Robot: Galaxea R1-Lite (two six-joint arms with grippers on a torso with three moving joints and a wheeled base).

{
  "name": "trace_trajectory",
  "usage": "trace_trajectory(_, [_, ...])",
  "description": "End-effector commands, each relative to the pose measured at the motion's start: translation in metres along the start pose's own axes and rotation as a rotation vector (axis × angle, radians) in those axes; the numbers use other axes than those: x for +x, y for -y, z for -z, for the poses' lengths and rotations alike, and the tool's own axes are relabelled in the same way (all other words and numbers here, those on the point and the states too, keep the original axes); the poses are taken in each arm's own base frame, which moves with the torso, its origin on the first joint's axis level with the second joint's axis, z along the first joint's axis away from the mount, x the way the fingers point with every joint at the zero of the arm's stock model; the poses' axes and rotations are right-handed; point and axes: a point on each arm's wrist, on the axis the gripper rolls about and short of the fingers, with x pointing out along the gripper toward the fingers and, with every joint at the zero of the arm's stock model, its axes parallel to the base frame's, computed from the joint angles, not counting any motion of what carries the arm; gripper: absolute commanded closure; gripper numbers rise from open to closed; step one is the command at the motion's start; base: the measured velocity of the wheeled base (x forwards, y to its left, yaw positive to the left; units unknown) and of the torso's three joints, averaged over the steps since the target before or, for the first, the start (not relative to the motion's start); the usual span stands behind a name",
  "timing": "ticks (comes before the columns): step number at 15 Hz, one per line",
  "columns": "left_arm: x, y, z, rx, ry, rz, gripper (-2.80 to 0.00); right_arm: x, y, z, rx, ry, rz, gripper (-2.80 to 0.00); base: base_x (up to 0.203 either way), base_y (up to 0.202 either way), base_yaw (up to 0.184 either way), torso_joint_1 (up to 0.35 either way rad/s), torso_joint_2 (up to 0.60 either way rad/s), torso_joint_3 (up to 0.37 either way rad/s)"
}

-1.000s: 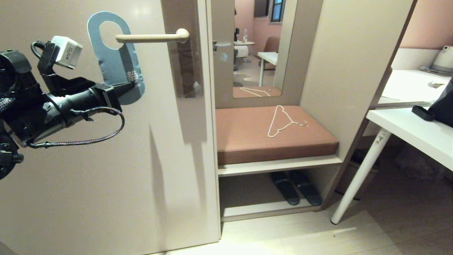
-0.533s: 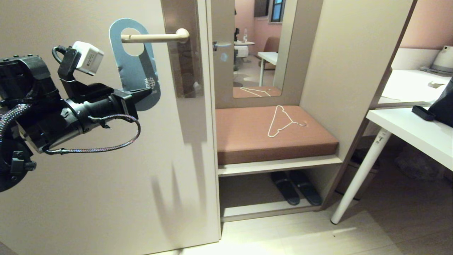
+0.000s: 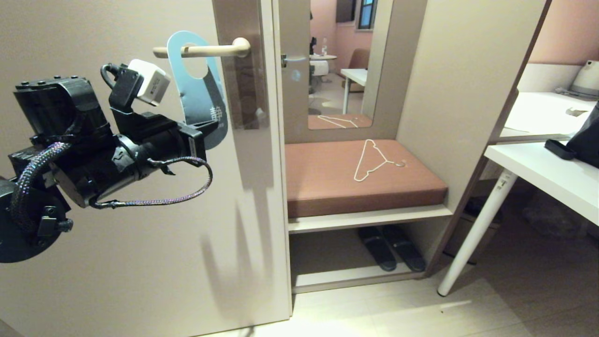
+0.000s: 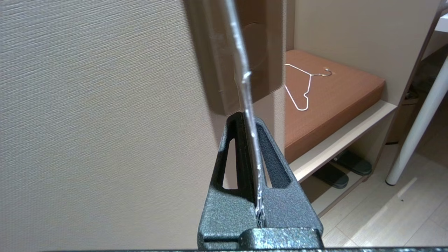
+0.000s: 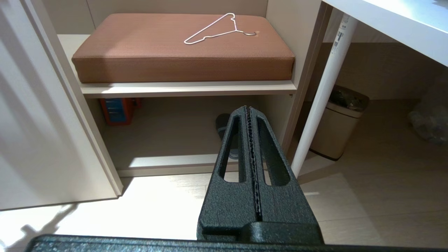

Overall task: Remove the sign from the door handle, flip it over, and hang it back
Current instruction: Hang the sign back with the other side facing out

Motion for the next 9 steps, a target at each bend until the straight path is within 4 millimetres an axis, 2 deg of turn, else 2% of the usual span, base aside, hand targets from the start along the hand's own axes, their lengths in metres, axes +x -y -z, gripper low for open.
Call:
trace_trajectory(1, [0.003,0.006,0.000,0.000,0.000,0.006,0.00,0.000,0.000,0.000,0.000,0.000,-0.001,0.00,0.000,0.000,0.000,0.000,0.00,0.000])
trace_trajectory(9, [0.022,0.026,-0.009,0.002,0.030,0.030,0.00,0.000,0.000,0.000,-0.001,0.000,-0.001,0.00,0.000,0.000,0.000,0.000,0.00,0.000])
